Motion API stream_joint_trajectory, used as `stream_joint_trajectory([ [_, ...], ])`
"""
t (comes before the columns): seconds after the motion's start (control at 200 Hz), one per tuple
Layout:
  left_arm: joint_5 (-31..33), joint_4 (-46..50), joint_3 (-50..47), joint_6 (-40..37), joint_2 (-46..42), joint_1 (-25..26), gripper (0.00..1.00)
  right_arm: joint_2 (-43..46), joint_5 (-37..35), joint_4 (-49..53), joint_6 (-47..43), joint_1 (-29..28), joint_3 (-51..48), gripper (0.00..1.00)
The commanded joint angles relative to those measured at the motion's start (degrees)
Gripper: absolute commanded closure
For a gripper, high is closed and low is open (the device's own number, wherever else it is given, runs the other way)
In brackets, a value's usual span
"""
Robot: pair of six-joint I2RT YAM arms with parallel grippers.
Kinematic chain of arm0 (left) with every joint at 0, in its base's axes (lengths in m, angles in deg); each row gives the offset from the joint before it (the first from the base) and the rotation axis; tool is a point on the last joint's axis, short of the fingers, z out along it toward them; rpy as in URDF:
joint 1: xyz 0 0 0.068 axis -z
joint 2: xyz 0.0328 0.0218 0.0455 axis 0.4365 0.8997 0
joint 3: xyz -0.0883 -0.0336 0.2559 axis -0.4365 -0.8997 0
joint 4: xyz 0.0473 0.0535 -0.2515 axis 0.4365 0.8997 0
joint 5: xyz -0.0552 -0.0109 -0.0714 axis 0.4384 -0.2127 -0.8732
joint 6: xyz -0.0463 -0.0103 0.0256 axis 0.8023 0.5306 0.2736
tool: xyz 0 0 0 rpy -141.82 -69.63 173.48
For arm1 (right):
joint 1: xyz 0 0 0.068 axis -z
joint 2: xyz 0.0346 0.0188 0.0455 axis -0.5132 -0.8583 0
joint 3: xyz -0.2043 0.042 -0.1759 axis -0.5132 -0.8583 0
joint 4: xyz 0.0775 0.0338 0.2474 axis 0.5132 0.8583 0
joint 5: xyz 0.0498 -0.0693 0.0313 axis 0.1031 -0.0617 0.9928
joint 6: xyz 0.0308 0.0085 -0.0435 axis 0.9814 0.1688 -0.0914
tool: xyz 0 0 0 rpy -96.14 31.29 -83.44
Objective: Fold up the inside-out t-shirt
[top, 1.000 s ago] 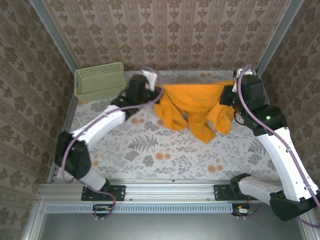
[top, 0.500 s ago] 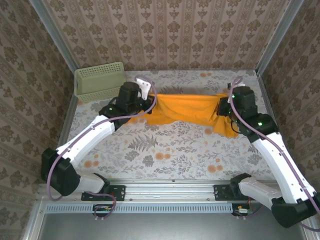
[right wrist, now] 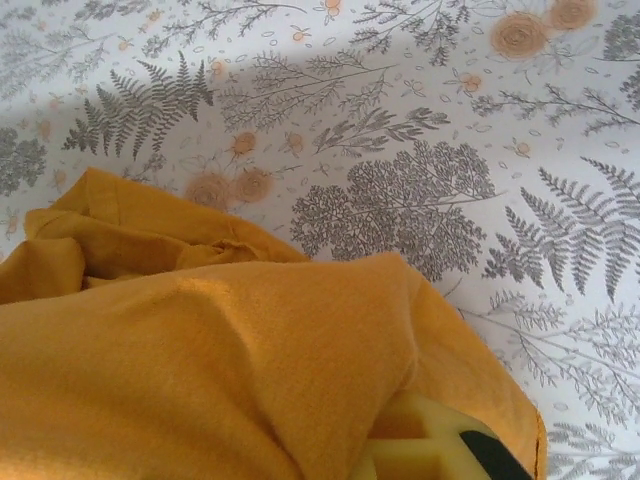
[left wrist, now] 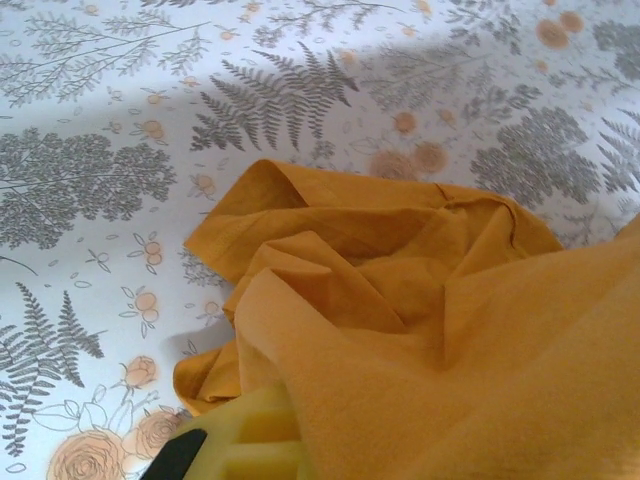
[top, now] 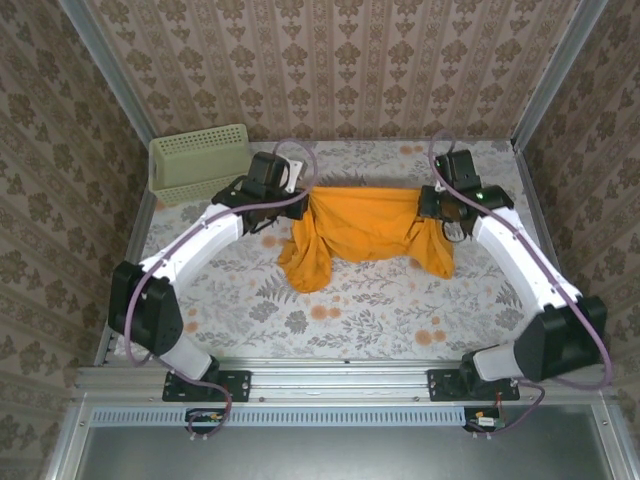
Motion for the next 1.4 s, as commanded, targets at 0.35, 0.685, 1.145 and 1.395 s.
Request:
stream_joint_trajectory([
  [0.35,5.36,9.23,-8.91,3.46,-3.50,0.60,0.20,1.44,0.60,-1.60,0.84,1.50,-12.38,0.37],
  [0.685,3.96,1.68,-14.43,8.05,3.08,4.96,0.25,-6.55,5.26,-10.23,3.06,1.36,-14.56,0.37],
  [1.145,7.49,4.12,-9.30,4.20,4.31,1.98,0.98,-26.20,4.35,-3.81,0.12,1.49,4.41,0.73],
  [1.395,9.20,8.80,-0.30,2.81,-2.92,-3.16,1.00,-8.14,-5.39,5.88,-2.10,3.26,7.48,1.00],
])
